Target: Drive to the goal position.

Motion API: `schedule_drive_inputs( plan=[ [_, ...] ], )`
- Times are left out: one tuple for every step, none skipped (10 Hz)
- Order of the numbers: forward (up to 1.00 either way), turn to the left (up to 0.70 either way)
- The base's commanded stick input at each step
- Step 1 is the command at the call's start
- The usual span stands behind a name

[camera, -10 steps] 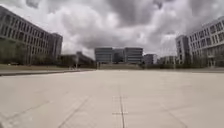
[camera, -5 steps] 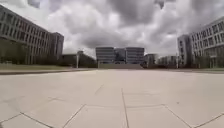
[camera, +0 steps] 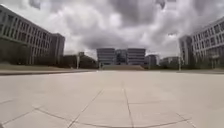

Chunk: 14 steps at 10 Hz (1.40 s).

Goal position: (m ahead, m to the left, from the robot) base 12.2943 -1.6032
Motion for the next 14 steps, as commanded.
schedule_drive_inputs(
  plan=[
    [1.0, -0.04],
    [1.0, -0.06],
    [1.0, -0.07],
    [1.0, -0.07],
    [1.0, -0.07],
    [1.0, -0.07],
    [1.0, -0.07],
    [1.0, -0.07],
    [1.0, -0.07],
    [1.0, -0.07],
    [1.0, -0.07],
    [1.0, -0.05],
    [1.0, -0.04],
    [1.0, -0.04]
  ],
)
